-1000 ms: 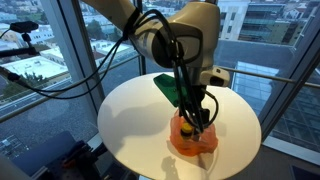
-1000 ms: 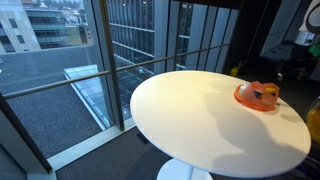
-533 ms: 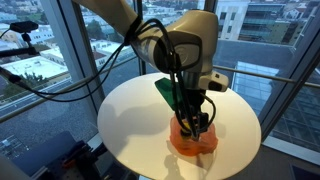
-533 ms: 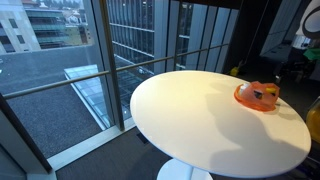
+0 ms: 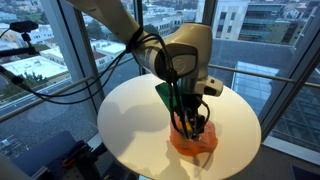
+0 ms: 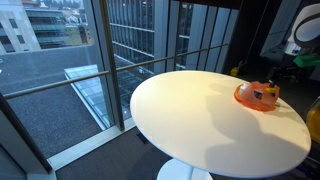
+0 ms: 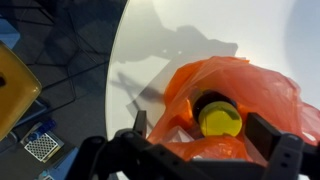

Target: Take the yellow bottle out of the plastic bag and put it on the table

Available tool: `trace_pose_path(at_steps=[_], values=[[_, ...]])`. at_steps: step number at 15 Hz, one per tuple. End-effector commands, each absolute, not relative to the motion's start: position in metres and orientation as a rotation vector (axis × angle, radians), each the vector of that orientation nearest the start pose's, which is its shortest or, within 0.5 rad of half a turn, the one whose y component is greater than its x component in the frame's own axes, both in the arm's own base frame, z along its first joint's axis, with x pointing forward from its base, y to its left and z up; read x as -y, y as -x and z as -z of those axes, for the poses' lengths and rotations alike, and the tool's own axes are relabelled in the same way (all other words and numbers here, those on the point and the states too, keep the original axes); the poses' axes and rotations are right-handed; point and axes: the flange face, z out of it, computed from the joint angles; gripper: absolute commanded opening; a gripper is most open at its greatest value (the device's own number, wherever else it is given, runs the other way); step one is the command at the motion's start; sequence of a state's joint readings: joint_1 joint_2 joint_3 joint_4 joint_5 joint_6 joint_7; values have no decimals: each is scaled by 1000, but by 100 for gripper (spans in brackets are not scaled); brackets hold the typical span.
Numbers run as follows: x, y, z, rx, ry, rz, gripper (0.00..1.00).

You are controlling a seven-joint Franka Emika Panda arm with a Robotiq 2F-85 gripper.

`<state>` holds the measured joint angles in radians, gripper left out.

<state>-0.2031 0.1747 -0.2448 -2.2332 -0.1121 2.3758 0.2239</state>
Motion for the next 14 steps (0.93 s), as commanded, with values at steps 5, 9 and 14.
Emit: trace_pose_path(at_steps=[5, 9, 14], values=[[227, -500, -283, -995, 3129, -38, 100], [229, -505, -278, -1025, 3125, -25, 100], [231, -510, -272, -1053, 3124, -9, 86]])
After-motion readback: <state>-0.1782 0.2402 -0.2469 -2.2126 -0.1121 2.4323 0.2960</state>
